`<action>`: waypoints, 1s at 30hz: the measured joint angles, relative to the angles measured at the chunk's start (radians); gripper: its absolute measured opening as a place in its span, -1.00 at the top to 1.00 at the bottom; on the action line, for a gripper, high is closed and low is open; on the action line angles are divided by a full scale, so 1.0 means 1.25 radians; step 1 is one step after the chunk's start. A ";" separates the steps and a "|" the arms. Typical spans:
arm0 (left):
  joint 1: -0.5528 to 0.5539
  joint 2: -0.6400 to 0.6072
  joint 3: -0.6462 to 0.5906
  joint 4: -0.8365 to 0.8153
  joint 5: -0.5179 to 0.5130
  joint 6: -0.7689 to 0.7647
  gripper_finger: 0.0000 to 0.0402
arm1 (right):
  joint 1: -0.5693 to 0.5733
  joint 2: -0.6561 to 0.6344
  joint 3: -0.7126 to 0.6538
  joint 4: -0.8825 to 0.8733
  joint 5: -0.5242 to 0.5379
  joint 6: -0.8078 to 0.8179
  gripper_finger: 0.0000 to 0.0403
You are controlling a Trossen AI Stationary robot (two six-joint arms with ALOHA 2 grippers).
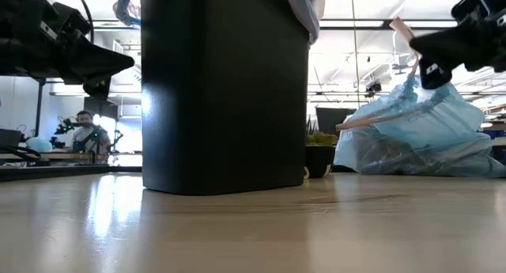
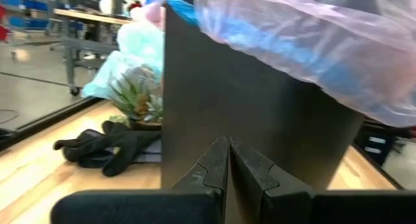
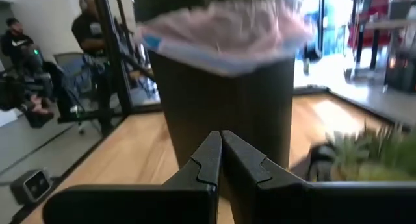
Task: Place trash/remove bag and relplace
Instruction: Return to Home Position
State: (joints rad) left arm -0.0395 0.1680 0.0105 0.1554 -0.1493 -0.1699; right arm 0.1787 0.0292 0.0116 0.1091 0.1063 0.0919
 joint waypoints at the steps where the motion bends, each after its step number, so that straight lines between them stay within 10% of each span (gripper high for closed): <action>1: 0.000 0.000 0.000 0.000 0.010 0.000 0.99 | 0.000 0.000 0.000 -0.015 0.000 0.017 1.00; 30: 0.000 0.071 0.003 -0.036 -0.019 -0.003 0.97 | 0.000 0.015 0.000 -0.062 -0.001 0.108 1.00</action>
State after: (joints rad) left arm -0.0395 0.2570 0.0147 0.1108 -0.1734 -0.1738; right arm 0.1787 0.0475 0.0113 0.0322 0.1047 0.2271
